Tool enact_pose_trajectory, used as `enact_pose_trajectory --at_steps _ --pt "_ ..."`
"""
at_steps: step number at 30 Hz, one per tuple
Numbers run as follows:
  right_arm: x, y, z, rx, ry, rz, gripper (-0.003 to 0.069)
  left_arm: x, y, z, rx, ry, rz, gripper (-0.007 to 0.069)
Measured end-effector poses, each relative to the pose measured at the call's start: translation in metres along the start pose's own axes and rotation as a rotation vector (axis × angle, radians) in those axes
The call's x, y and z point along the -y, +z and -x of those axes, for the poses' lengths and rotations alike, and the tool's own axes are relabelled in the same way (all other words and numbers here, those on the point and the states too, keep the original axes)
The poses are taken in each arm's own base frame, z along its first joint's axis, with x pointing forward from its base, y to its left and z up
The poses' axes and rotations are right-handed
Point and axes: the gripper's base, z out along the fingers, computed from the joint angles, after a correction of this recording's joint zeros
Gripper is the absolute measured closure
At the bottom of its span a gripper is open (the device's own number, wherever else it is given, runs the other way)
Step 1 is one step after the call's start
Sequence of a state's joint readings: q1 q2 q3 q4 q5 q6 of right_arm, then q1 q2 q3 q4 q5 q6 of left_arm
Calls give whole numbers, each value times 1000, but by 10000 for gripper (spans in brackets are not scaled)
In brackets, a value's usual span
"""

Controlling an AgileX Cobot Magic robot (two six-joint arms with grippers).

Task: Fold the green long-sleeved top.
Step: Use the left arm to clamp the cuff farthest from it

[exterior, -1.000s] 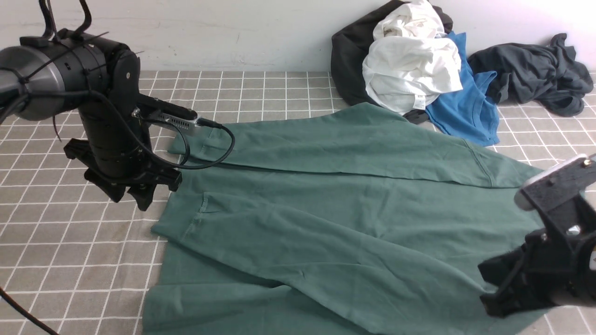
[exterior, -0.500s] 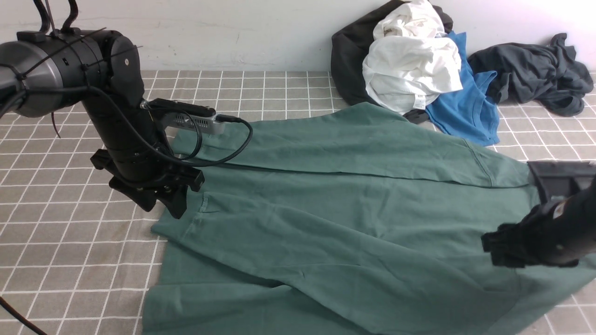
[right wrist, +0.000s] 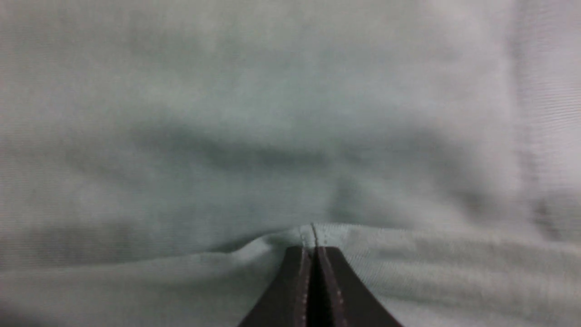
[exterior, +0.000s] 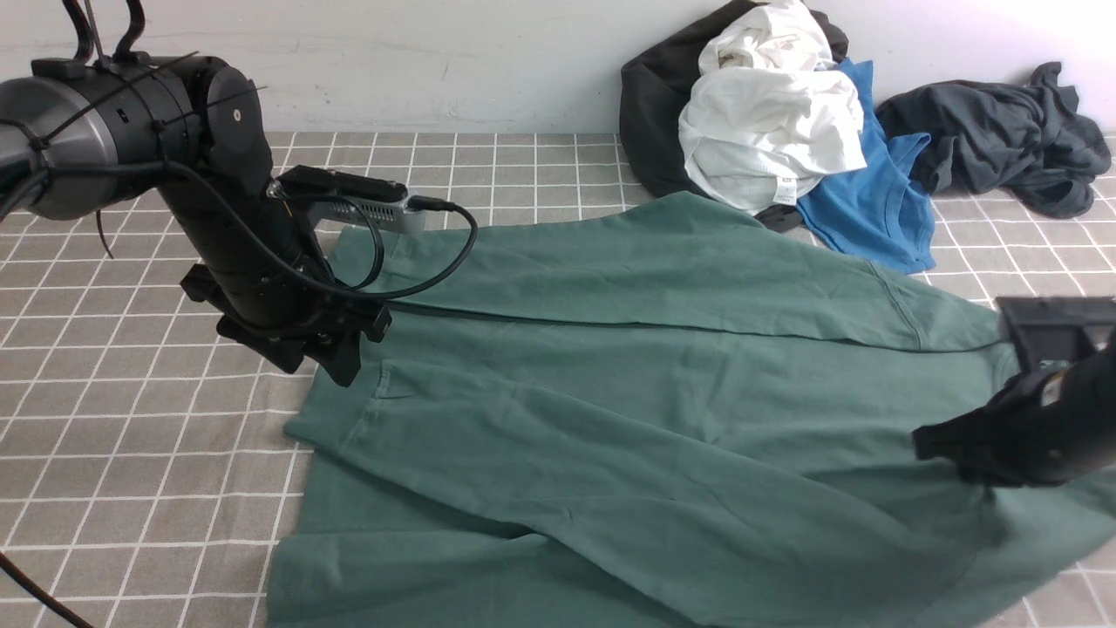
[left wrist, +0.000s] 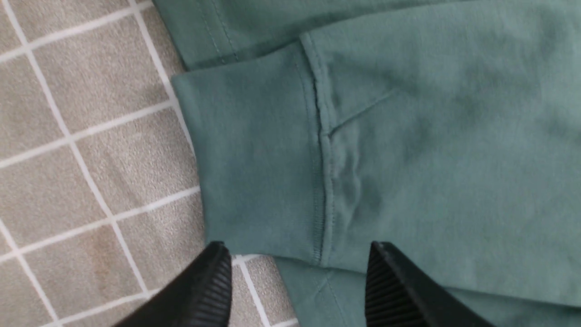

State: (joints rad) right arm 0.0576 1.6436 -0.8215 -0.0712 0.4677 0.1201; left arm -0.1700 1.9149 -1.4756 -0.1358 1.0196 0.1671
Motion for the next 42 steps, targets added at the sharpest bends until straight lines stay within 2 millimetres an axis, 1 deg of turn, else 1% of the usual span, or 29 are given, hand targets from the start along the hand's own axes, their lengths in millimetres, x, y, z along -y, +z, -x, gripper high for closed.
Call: enact_pose_trajectory --at_steps 1,3,6,9,16,19,23,24,25,26,27,28,31,33,34,35,36,38,39,40,41,42 --pt "3 -9 2 20 8 -12 665 0 0 0 4 0 1 251" --pt "7 -21 4 44 12 -30 665 0 0 1 7 0 1 251" --pt "9 -30 4 57 12 -48 665 -1 0 3 33 0 6 251" --pt "10 -29 2 53 10 -64 665 -1 0 6 68 0 11 251" --pt "15 -27 -1 70 103 -116 659 -6 -2 17 178 -7 32 251" --pt "16 -27 0 88 116 -118 598 -20 2 32 211 -54 22 241" --pt "14 -29 0 89 126 -104 470 -42 16 57 239 -121 -1 172" --pt "15 -30 0 88 123 -105 463 -44 17 58 241 -124 -2 167" --pt "12 -35 -1 85 126 -92 402 -53 30 68 236 -144 -10 120" --pt "8 -39 -2 82 109 -81 375 -59 36 74 239 -150 -9 96" --pt "8 -39 -2 78 106 -80 375 -59 34 75 246 -150 -8 96" --pt "-3 -45 -3 78 55 -52 345 -66 47 83 244 -157 -6 70" --pt "-33 -60 -9 69 -78 34 333 -78 70 99 262 -191 -3 55" --pt "-44 -64 -12 62 -112 64 334 -82 78 104 266 -210 -4 57" --pt "-55 -67 -15 51 -149 91 340 -86 87 108 269 -237 -5 71" --pt "-61 -68 -17 46 -166 104 346 -89 89 111 272 -246 -3 88" --pt "-64 -69 -19 42 -174 111 349 -90 90 114 276 -254 -5 104" --pt "-70 -71 -21 40 -192 124 364 -92 92 116 270 -253 -3 164" --pt "-71 -71 -21 40 -192 127 370 -93 91 117 262 -250 -2 211" --pt "-72 -71 -21 40 -193 128 378 -93 89 117 255 -248 -4 280" --pt "-73 -71 -22 37 -191 128 385 -93 88 117 248 -247 -6 332" --pt "-72 -72 -22 33 -192 126 393 -92 85 117 225 -243 -11 414"
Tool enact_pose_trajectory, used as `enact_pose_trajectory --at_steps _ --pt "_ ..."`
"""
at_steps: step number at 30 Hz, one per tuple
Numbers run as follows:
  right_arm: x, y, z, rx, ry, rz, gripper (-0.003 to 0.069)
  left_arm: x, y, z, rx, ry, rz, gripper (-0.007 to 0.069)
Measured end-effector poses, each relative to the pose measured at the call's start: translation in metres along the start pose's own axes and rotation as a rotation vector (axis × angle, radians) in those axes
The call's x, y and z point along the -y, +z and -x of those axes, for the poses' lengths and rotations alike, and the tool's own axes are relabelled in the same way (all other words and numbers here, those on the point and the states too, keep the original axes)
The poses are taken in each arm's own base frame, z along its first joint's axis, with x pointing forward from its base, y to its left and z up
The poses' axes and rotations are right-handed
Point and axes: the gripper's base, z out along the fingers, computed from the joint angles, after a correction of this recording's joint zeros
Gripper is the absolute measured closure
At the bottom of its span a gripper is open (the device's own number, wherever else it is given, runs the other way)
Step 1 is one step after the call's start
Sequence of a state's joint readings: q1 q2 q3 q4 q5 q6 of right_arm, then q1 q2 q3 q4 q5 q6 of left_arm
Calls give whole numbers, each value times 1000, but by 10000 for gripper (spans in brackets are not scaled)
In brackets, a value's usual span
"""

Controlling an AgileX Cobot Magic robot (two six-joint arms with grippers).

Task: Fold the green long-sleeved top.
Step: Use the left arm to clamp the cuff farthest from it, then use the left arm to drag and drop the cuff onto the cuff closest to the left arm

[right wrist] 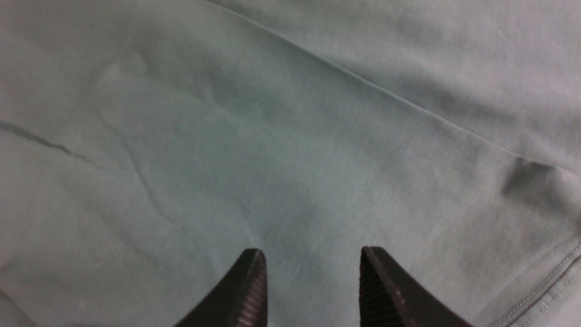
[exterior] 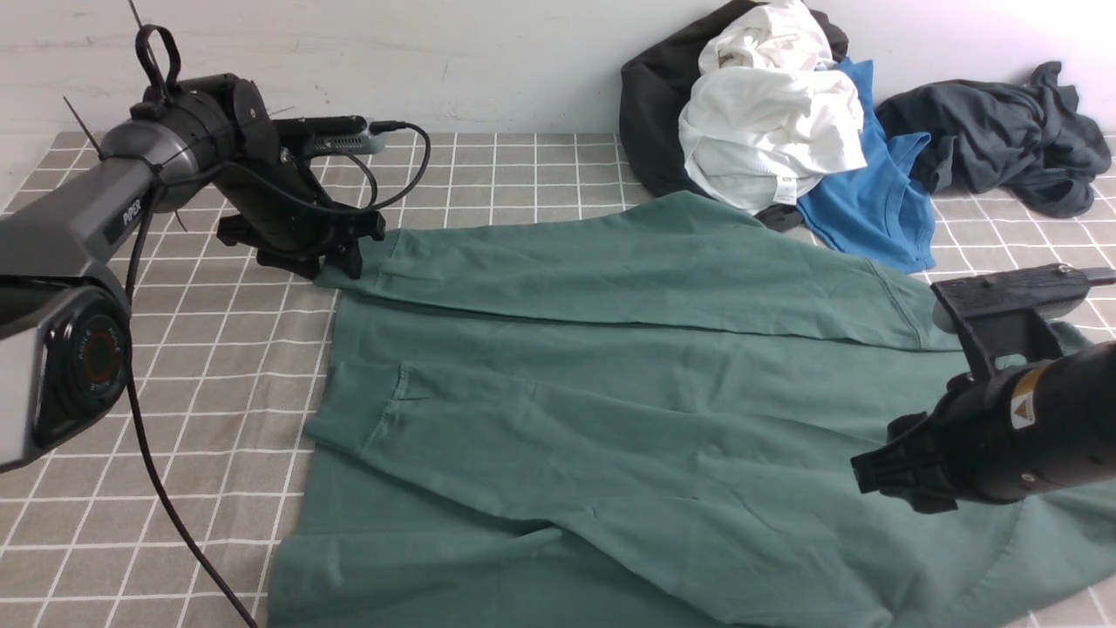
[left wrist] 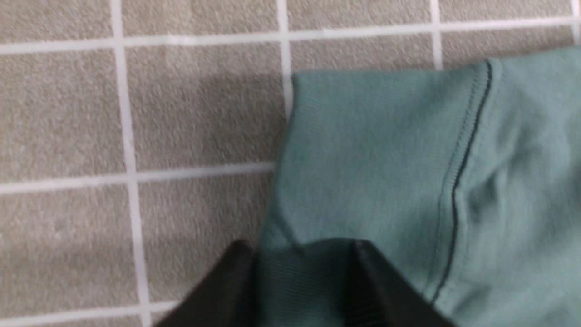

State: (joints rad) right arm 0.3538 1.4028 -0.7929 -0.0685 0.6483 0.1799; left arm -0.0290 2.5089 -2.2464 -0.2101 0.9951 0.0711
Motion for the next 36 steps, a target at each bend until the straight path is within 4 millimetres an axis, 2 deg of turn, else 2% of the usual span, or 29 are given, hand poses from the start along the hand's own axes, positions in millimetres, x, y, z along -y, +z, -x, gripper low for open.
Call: enact_pose_trajectory --at_steps 1,2,3,4,9,12,15,16,17,18,20,21,23,26,29,30,31,34,36 --pt "0 0 0 -1 0 0 395 0 -1 1 3 1 0 428" --pt "0 -1 -1 -6 -4 -4 405 2 -9 2 -21 8 -5 543" --pt "0 -1 -1 -6 -5 -4 406 2 -10 3 -17 9 -5 552" --pt "1 -3 -2 -11 -8 -10 411 5 -20 4 -38 22 -11 591" --pt "4 -21 -2 27 -29 -29 416 18 -73 10 -35 81 -35 608" --pt "7 -40 -3 79 -49 -46 416 30 -102 3 -34 97 -42 608" --pt "9 -58 -5 132 -60 -58 416 42 -132 -22 -82 110 -43 608" --pt "9 -58 -5 132 -60 -58 416 42 -128 -25 -100 109 -42 608" --pt "10 -64 -6 147 -60 -60 416 48 -143 -46 -140 113 -45 608" --pt "10 -69 -7 154 -61 -61 416 52 -143 -72 -214 112 -49 608" --pt "11 -70 -8 152 -62 -63 416 54 -147 -95 -269 114 -52 608" --pt "11 -71 -9 146 -65 -65 416 56 -151 -119 -318 122 -54 608" --pt "11 -71 -9 143 -77 -66 416 54 -144 -142 -335 137 -48 608" --pt "11 -71 -9 142 -109 -65 416 49 -130 -160 -313 175 -32 567" --pt "9 -71 -10 138 -104 -43 416 47 -127 -166 -325 196 -27 458" --pt "8 -71 -10 138 -102 -41 416 47 -128 -166 -327 197 -28 449" --pt "7 -71 -10 136 -103 -27 416 49 -132 -169 -347 207 -29 379" --pt "4 -71 -11 129 -130 9 416 60 -150 -180 -376 252 -32 237" --pt "0 -71 -12 125 -149 47 416 71 -159 -193 -387 306 -28 189"
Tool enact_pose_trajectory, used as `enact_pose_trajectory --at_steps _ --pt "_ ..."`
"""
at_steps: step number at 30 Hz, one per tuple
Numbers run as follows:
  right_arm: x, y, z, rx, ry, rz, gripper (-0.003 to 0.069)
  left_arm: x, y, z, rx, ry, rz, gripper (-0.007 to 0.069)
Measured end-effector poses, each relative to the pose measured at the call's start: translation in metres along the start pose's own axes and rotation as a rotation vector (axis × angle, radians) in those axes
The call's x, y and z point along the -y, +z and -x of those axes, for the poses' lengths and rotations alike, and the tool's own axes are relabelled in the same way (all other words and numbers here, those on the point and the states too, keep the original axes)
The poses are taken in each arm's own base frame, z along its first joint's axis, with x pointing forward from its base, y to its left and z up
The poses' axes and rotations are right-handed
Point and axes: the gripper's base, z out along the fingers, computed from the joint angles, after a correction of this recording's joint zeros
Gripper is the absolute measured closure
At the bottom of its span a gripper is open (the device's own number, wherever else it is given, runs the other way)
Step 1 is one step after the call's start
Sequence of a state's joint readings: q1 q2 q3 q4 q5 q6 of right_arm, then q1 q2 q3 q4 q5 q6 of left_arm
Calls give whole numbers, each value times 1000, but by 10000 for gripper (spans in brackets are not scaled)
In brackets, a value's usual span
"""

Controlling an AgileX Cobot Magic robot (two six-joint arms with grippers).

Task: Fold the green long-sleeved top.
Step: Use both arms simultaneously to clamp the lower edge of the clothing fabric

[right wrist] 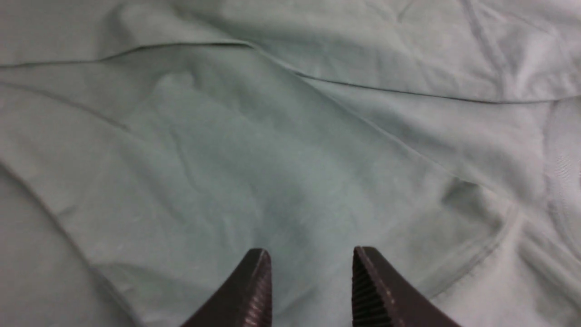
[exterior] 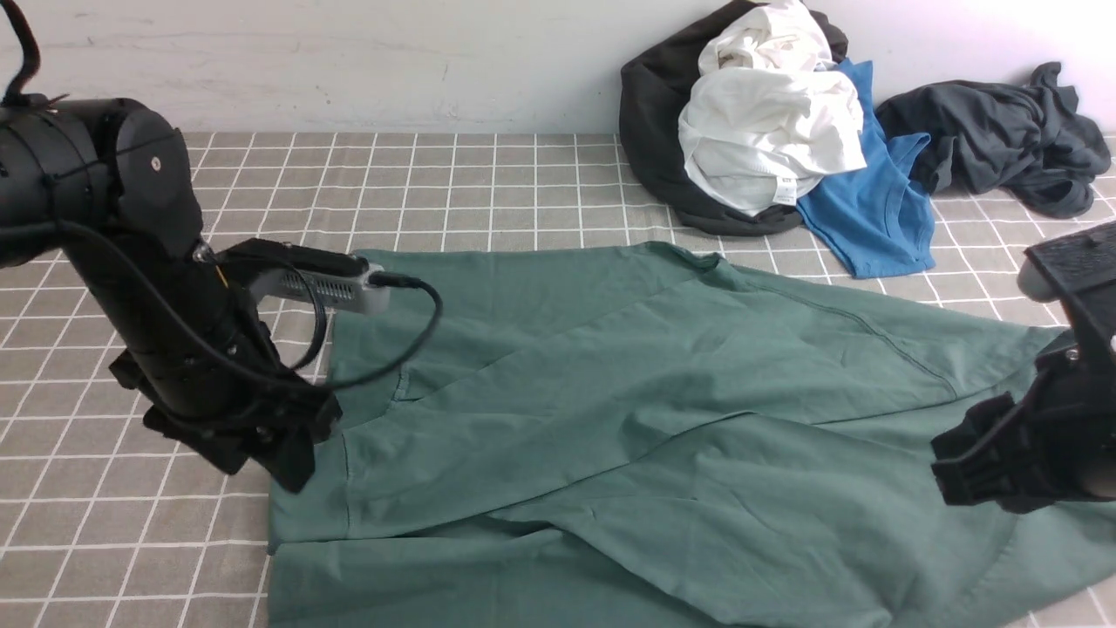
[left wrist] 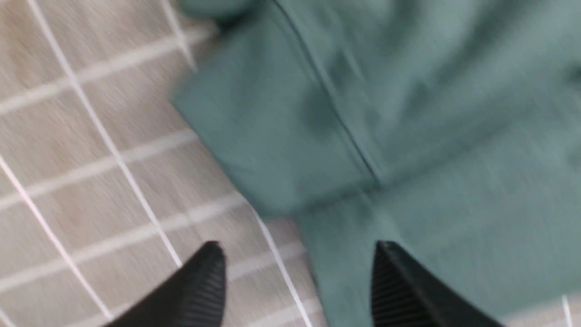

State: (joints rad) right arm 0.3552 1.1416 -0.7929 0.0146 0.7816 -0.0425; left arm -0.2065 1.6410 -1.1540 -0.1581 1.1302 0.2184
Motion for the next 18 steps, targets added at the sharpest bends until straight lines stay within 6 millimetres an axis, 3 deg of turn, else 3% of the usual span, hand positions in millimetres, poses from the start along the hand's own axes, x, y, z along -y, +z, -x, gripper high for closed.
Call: enact_pose_trajectory --at_steps 1,2,3,5,6,8,13,18 --pt "-3 0 0 0 -27 34 416 15 1 -13 -16 74 14 166" --pt "-4 0 0 1 -20 40 416 15 1 -13 -16 81 18 165" --pt "-8 0 0 5 -42 85 416 31 7 -27 -35 205 44 155" --pt "-14 -1 1 20 -79 157 416 51 26 -48 -81 452 88 148" --pt "-15 -1 1 21 -94 164 416 54 30 -52 -93 483 90 148" --pt "-22 -3 2 35 -125 237 416 65 51 -70 -140 741 132 148" --pt "-27 -4 3 58 -167 303 416 70 80 -91 -190 995 133 150" --pt "-28 -5 3 61 -175 312 416 67 92 -92 -204 1064 146 214"
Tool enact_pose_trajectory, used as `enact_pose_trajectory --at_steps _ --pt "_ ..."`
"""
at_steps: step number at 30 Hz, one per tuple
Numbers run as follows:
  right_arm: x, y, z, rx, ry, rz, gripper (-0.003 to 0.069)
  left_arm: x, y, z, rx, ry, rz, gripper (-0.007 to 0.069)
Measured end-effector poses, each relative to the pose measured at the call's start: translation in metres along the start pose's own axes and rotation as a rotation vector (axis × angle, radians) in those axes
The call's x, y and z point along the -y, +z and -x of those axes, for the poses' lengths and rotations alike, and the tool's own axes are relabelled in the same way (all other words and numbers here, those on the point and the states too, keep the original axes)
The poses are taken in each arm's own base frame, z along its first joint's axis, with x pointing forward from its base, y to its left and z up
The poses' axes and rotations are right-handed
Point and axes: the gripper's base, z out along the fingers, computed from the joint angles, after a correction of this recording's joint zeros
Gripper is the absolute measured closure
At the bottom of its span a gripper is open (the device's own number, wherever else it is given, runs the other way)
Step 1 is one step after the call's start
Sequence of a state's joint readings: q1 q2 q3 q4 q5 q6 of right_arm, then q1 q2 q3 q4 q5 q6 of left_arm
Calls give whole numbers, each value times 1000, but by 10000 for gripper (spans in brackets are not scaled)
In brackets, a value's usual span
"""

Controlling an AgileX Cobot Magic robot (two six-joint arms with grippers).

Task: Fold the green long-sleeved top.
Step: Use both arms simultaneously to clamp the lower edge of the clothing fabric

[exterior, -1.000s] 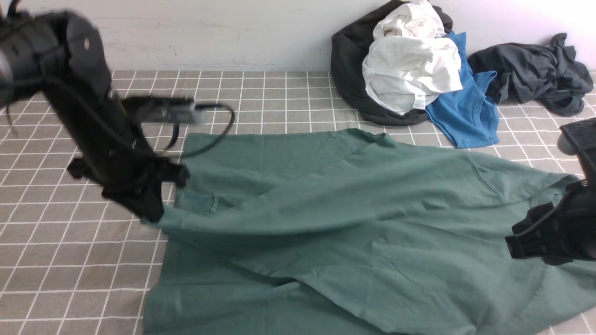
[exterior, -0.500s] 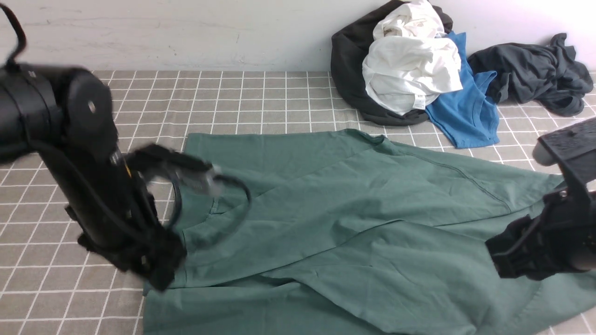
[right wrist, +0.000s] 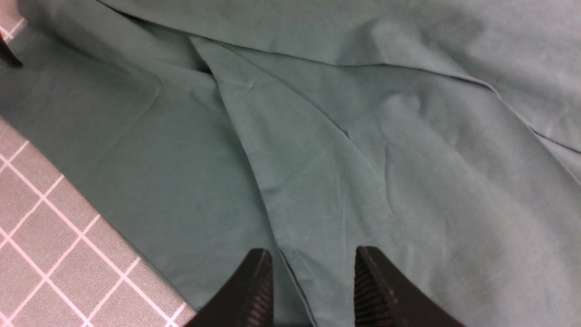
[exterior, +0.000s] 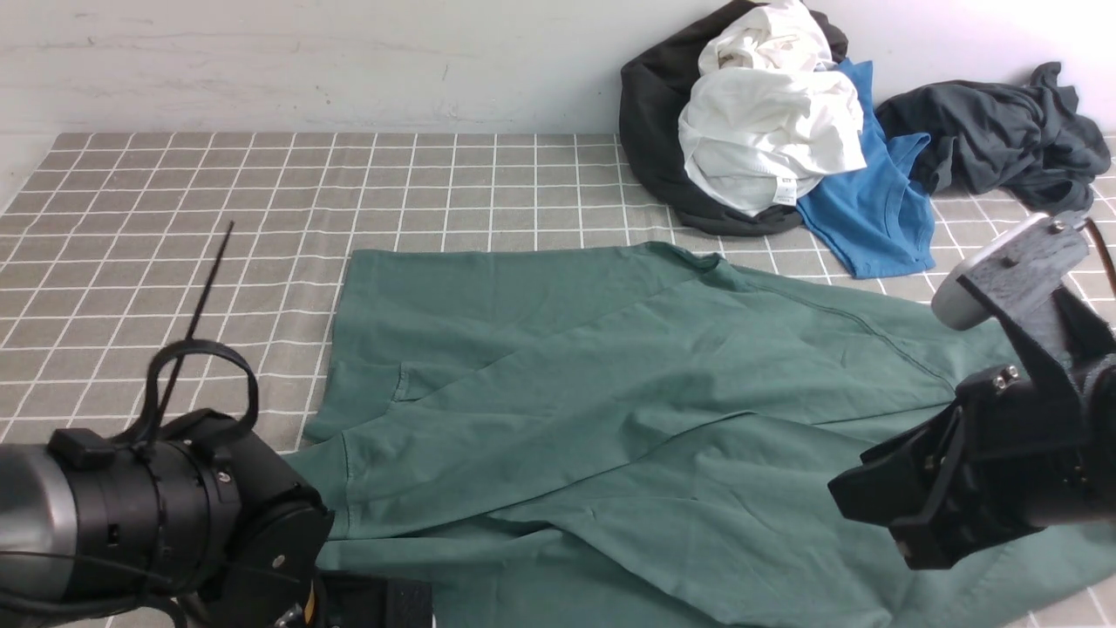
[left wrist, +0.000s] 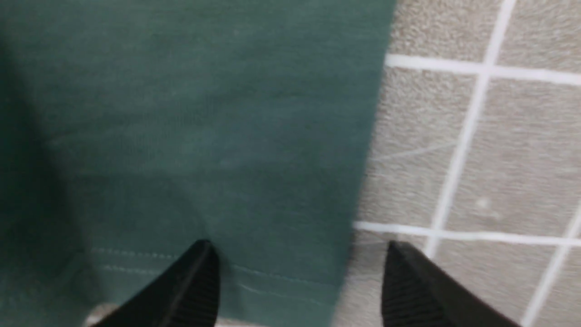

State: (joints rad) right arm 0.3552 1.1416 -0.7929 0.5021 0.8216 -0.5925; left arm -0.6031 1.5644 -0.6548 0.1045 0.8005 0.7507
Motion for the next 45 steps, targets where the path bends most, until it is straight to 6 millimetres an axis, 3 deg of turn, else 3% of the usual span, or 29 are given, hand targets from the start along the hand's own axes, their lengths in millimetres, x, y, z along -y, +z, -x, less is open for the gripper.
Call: enact_pose_trajectory --at_steps 5,6,9,16,21,26,28,31,34,39,45 --pt "0 0 0 0 0 1 416 -2 2 1 -2 1 12 402" --pt "0 0 0 0 0 1 416 -2 2 1 -2 -1 12 498" --pt "0 0 0 0 -4 1 416 5 -4 3 1 2 4 605" --pt "-2 0 -3 -28 -36 20 416 34 -40 -10 -10 -177 -61 615" --pt "-6 -1 -9 -89 -200 72 416 47 -60 -26 -21 -233 -60 619" --pt "4 9 -17 -214 -407 51 338 51 -73 -32 57 -249 -8 619" --pt "11 18 -25 -303 -462 32 288 52 -75 -32 68 -253 -4 619" --pt "28 41 -51 -511 -588 -5 190 51 -74 -31 90 -258 5 619" --pt "42 60 -79 -659 -722 -30 155 50 -75 -29 113 -262 12 619" --pt "54 80 -108 -725 -905 -105 188 50 -75 -28 124 -265 13 619" --pt "58 80 -109 -702 -830 -210 328 50 -76 -27 140 -270 12 619"
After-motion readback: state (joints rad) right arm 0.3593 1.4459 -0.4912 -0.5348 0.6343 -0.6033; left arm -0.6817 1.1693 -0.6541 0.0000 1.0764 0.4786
